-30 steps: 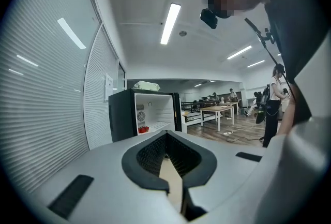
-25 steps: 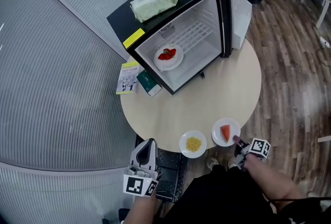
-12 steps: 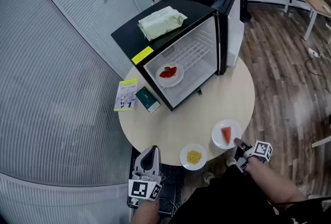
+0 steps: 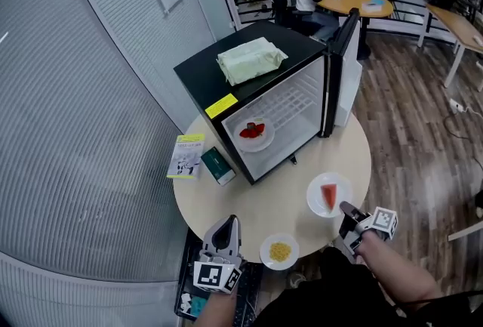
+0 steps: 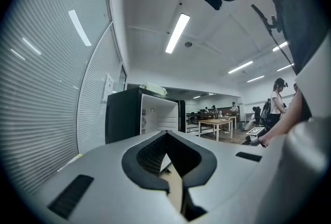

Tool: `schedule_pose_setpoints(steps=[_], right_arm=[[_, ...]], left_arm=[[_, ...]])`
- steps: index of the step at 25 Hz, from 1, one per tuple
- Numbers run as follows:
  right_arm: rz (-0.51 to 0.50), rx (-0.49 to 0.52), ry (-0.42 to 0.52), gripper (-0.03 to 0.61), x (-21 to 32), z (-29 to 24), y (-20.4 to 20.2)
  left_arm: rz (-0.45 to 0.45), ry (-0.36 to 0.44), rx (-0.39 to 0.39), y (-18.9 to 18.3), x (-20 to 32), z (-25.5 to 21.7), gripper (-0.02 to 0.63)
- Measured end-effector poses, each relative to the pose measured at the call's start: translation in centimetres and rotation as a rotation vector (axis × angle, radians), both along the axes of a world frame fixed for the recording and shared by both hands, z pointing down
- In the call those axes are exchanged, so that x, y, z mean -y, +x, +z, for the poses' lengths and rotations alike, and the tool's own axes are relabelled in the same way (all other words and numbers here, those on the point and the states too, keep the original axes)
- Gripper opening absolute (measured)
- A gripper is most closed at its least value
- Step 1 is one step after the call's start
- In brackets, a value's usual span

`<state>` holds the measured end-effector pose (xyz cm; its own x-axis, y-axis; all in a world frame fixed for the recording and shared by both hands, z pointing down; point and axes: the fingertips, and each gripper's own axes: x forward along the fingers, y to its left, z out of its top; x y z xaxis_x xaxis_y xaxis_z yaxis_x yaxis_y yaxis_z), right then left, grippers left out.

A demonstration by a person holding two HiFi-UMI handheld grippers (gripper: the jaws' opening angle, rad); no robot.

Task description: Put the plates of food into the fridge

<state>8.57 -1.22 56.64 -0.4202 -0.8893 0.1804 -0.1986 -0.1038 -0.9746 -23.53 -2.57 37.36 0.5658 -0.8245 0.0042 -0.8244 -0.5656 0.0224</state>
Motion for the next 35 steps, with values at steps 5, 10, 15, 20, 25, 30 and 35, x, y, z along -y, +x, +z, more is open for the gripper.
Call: schedule_pose_setpoints(steps=[5, 10, 15, 20, 25, 30, 35], right_arm=[[-0.012, 0.002, 0.035, 0.017, 4.3, -2.7, 1.1], [-0.034, 0.008, 0.056, 0.017, 8.3, -4.0, 2.5], [-0.064, 0.014, 0.064, 0.017, 12.1, -4.9, 3.9], [-0.100, 0.013, 0.074, 0.017, 16.0, -5.3, 4.6], [-0.129, 0.030, 0.084, 0.017, 19.6, -5.5, 4.9], [-0.163, 0.044, 0.072, 0.017, 22.4, -5.7, 4.7], [-0.198, 0.056, 0.079, 0.017, 25.5, -6.0, 4.7]], left_arm=[[-0.013, 0.023, 0.005, 1.5, 2.6, -1.3, 0.005], [-0.045, 0.024, 0.001, 2.8, 5.3, -2.0, 0.005], [-0.084, 0.025, 0.013, 4.2, 7.6, -2.6, 0.005], [-0.123, 0.026, 0.025, 5.4, 9.8, -2.9, 0.005], [-0.164, 0.027, 0.033, 6.5, 11.8, -2.9, 0.005], [-0.208, 0.027, 0.041, 7.0, 13.5, -3.1, 0.005], [-0.239, 0.024, 0.048, 7.6, 14.6, -3.0, 0.005]])
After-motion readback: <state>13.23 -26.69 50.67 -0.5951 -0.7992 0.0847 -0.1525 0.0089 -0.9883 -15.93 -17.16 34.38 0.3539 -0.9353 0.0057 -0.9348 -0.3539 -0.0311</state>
